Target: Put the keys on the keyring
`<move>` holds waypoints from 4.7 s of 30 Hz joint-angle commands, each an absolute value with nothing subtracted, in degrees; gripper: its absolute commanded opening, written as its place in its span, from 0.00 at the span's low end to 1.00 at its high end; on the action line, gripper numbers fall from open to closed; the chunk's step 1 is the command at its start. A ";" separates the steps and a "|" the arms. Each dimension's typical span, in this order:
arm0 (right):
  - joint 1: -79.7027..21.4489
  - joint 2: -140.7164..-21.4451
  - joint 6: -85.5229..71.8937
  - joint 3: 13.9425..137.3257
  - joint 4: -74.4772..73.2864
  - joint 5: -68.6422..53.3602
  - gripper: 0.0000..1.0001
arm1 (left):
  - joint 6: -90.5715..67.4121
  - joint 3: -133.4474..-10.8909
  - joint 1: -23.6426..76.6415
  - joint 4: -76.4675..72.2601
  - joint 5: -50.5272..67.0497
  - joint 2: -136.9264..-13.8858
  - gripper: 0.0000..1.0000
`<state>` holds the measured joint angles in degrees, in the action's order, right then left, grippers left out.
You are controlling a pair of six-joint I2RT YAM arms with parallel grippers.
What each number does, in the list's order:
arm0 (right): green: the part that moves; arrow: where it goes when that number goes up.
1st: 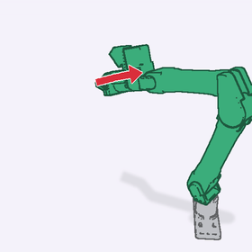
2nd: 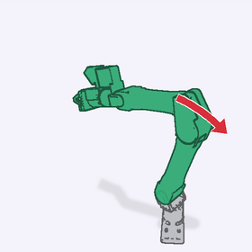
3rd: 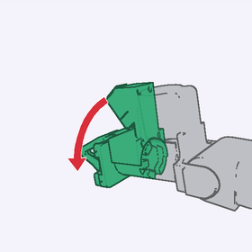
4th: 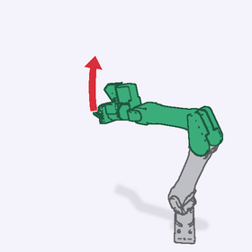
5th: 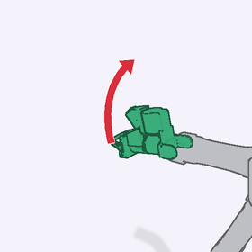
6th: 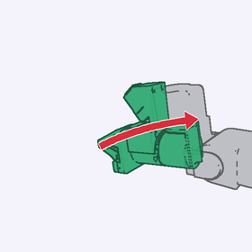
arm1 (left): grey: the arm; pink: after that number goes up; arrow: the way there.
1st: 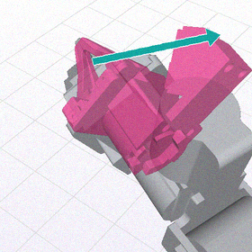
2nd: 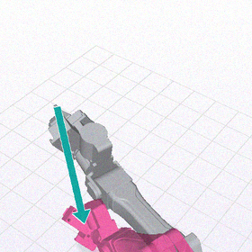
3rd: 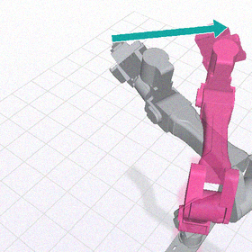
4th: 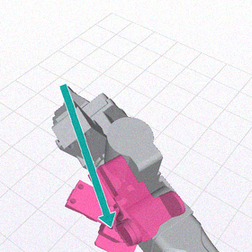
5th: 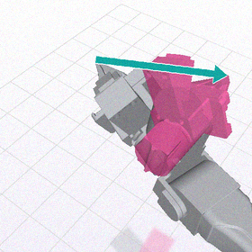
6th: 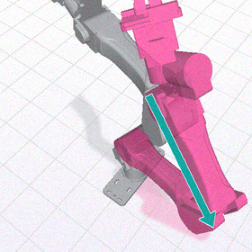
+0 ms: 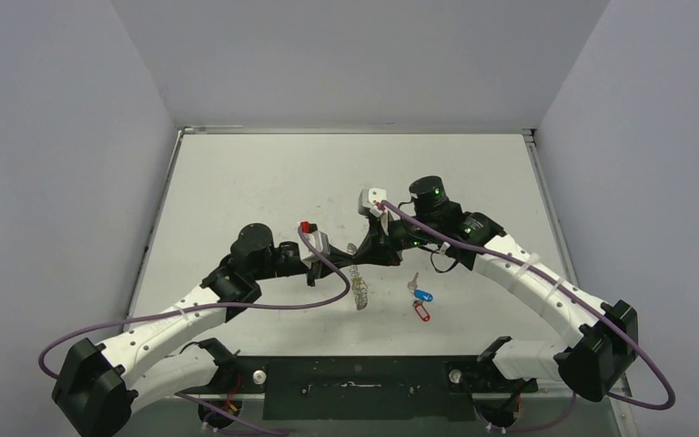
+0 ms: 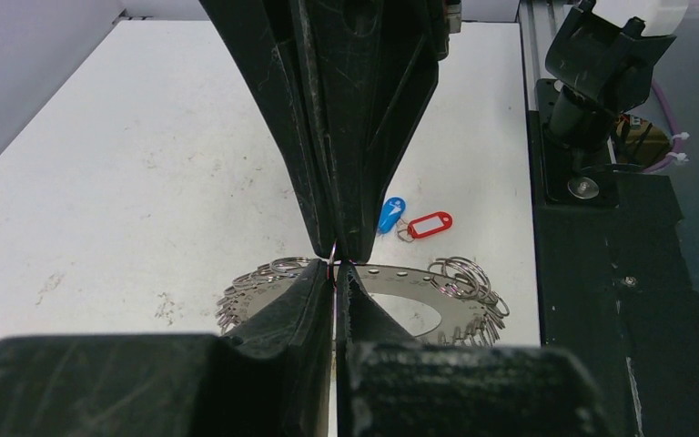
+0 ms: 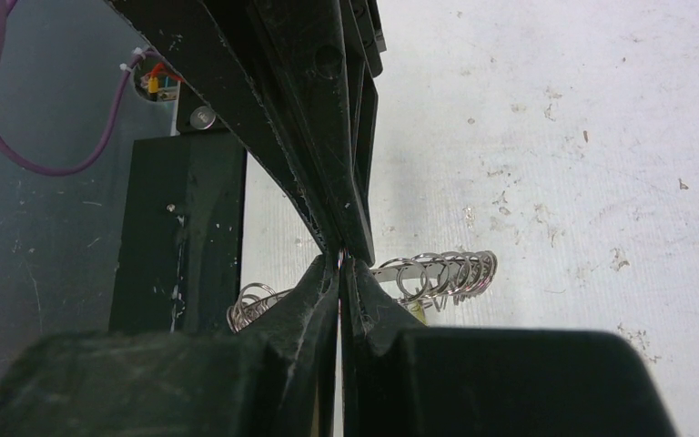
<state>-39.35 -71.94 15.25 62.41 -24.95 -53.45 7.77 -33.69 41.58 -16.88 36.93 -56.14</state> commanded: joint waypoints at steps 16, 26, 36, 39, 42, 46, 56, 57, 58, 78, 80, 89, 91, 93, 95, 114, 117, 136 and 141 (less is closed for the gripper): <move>-36.99 -67.31 16.83 65.00 -21.48 -50.68 0.35 | 6.69 -32.83 41.92 -21.20 30.88 -51.67 0.00; -36.43 -65.86 20.17 63.25 -20.61 -55.80 0.30 | 4.04 -30.21 41.88 -27.32 31.73 -49.99 0.00; -37.06 -67.33 19.44 62.47 -18.55 -58.23 0.25 | 0.35 -28.87 41.90 -32.96 31.10 -50.15 0.00; -37.10 -67.97 18.36 62.58 -18.65 -56.12 0.25 | 0.34 -29.08 41.84 -32.14 30.83 -50.35 0.00; -37.00 -67.96 16.45 62.51 -18.86 -52.48 0.29 | 0.35 -29.24 41.85 -30.20 29.66 -50.15 0.00; -36.84 -66.69 12.84 60.71 -16.64 -48.37 0.35 | 0.31 -29.01 41.91 -26.25 28.44 -49.13 0.00; -36.65 -60.33 3.89 52.76 -6.37 -34.19 0.57 | 5.51 -31.92 41.92 0.78 20.28 -37.43 0.00; -36.61 -59.70 3.21 52.14 -5.79 -32.44 0.60 | 6.07 -32.66 41.92 4.35 19.16 -36.25 0.00; -36.59 -59.20 2.40 51.59 -5.27 -30.66 0.62 | 6.68 -33.56 41.89 7.04 18.25 -35.70 0.00; -35.07 -56.24 -17.75 47.83 -8.93 -11.20 0.86 | 5.62 -39.62 42.00 -12.42 22.39 -69.34 0.00; -34.82 -55.68 -18.90 48.05 -10.97 -7.61 0.88 | 4.05 -40.54 42.07 -15.47 22.58 -73.19 0.00; -33.27 -59.53 -21.56 52.47 -22.30 -4.39 1.00 | -4.03 -42.17 42.06 -20.89 15.45 -77.43 0.54; -32.76 -61.85 -21.15 53.94 -24.20 -7.05 1.00 | -5.49 -41.02 41.97 -20.71 12.39 -75.37 0.65; -32.69 -63.85 -20.84 55.06 -25.51 -8.58 0.98 | -8.67 -39.55 41.61 -19.02 7.82 -72.65 0.76; -32.70 -65.43 -21.56 56.18 -27.06 -7.79 0.96 | -13.16 -38.31 40.99 -15.01 3.37 -68.85 0.83; -36.80 -81.09 -23.16 62.07 -37.37 -16.38 0.90 | -40.14 -29.05 29.73 21.09 6.51 -51.99 0.97; -39.31 -84.86 -23.25 63.64 -39.44 -15.96 0.86 | -40.68 -28.92 29.54 21.66 7.09 -53.34 0.97; -39.94 -102.12 -24.52 71.37 -39.08 -21.39 0.49 | -37.97 -31.99 29.36 20.49 9.55 -59.24 0.97; -42.21 -102.86 -19.61 77.13 -45.73 -16.27 0.49 | -37.88 -31.73 29.27 20.22 8.87 -58.08 0.97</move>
<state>-40.34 -103.00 -23.55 70.89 -41.25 -19.92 -38.63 -29.65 29.61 21.67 9.43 -59.96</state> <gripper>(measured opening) 0.493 0.971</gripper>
